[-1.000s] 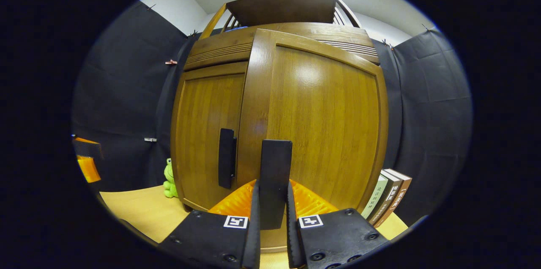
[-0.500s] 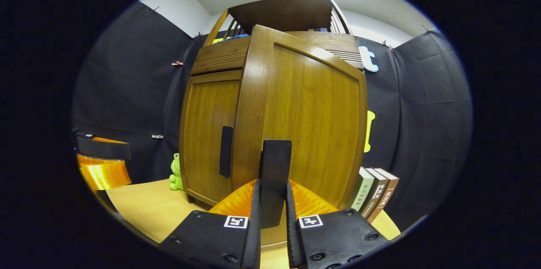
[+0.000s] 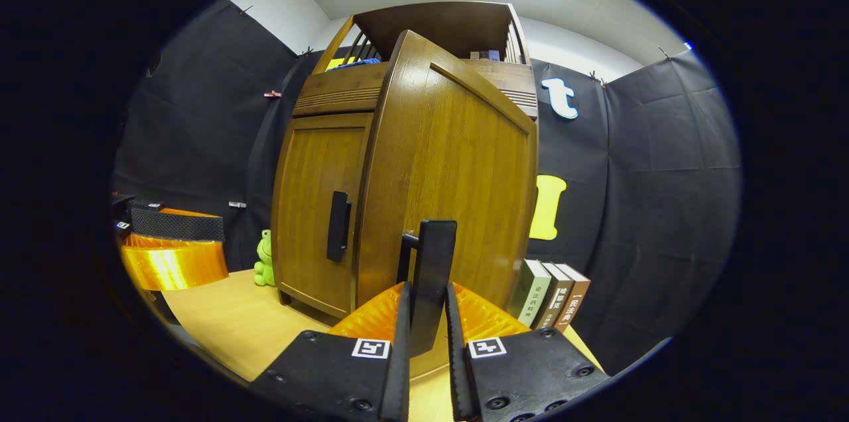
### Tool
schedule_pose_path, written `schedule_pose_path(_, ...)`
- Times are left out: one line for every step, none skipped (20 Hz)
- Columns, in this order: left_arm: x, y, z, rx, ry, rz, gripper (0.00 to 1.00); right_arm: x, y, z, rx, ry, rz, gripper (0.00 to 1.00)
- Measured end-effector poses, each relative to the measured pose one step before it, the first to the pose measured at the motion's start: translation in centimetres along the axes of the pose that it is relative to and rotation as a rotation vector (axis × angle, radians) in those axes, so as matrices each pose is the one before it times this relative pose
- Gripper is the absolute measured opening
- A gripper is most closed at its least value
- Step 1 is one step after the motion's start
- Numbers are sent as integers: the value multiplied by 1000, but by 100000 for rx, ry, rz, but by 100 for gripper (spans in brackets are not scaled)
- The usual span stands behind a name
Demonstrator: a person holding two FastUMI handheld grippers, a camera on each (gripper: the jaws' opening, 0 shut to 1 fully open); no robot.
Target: Open the right door of the double-door shoe cabinet with the right hand, and open the left door with the left hand.
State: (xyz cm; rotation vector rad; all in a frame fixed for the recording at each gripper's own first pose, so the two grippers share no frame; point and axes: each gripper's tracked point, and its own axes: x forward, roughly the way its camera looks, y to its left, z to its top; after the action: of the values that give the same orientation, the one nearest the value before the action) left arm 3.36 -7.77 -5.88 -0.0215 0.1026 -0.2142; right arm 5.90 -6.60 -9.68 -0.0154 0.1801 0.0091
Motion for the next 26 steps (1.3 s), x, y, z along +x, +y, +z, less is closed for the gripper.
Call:
schedule_pose_path(122, -291, -131, -138, 159, -958, 95, -255, -322, -59, -453, 172, -762, 28)
schedule_pose_path(41, -379, -18, -44, 136, -813, 95, -352, -371, 112, -526, 93, -926, 28)
schedule_pose_path(146, -174, -126, 85, -4, -609, 95, -24, -131, 24, -657, 27, -1073, 28)
schedule_pose_path(160, -292, 48, 55, -234, -342, 94, -92, -247, 52, -1000, 52, -1139, 28)
schedule_pose_path(212, -156, 33, -2, -115, -470, 94, -197, -418, 51, -1052, 133, -1300, 28)
schedule_pose_path(125, -303, 88, -273, -174, -567, 94, -369, -733, -117, -762, 16, -1131, 23)
schedule_pose_path(42, -322, -141, -405, -159, -685, 94, -411, -824, -132, -297, 296, -1164, 27)
schedule_pose_path(80, -336, 89, -447, -190, -668, 95, -203, -498, -75, 92, 296, -992, 26)
schedule_pose_path(241, -130, 64, -329, -159, -617, 95, -193, -412, -34, 57, 362, -1135, 25)
schedule_pose_path(67, -326, 111, -160, -119, -543, 95, -126, -716, -4, -598, 338, -1814, 24)
schedule_pose_path(145, -288, 7, -28, -341, -397, 95, -196, -902, -173, -1232, 272, -2294, 23)
schedule_pose_path(98, -247, 25, -50, -201, -378, 94, -120, -974, -68, -1218, 239, -2467, 23)
schedule_pose_path(186, -239, -48, -145, 84, -503, 94, -162, -1037, -152, -870, 385, -2461, 23)
schedule_pose_path(130, -345, -28, -259, 179, -668, 94, -30, -788, -210, -25, 700, -1856, 22)
schedule_pose_path(151, -371, -198, -233, 209, -790, 95, -288, -794, -88, 103, 907, -2284, 22)
schedule_pose_path(96, -399, -12, -170, 118, -785, 95, -66, -701, -229, 639, 572, -1183, 13)
schedule_pose_path(192, -380, 33, -85, 6, -837, 95, -276, -527, -68, 932, 623, -756, 17)
schedule_pose_path(102, -436, 19, 61, -4, -870, 95, -264, -385, -102, 594, 455, -585, 20)
schedule_pose_path(132, -332, -143, 169, 138, -761, 95, -318, -419, 23, -543, 229, -1016, 17)
schedule_pose_path(19, -297, -14, 234, 388, -653, 94, -301, -459, 34, -1334, 31, -1664, 13)
schedule_pose_path(123, -226, -146, 203, 285, -556, 95, -274, -560, 85, -1550, -319, -1822, 17)
schedule_pose_path(34, -281, -21, 52, 147, -460, 94, -468, -515, 347, -1239, -768, -1609, 17)
schedule_pose_path(-77, -179, -27, -39, 50, -448, 94, -603, -466, 360, -597, -848, -1274, 17)
schedule_pose_path(-60, -238, 90, -56, 84, -560, 94, -444, -510, 435, -227, -929, -1153, 17)
schedule_pose_path(-65, -258, -36, 17, 107, -626, 94, -461, -606, 257, -204, -525, -1592, 17)
schedule_pose_path(-100, -278, 148, 170, -208, -600, 94, -239, -707, 183, -343, -129, -2314, 17)
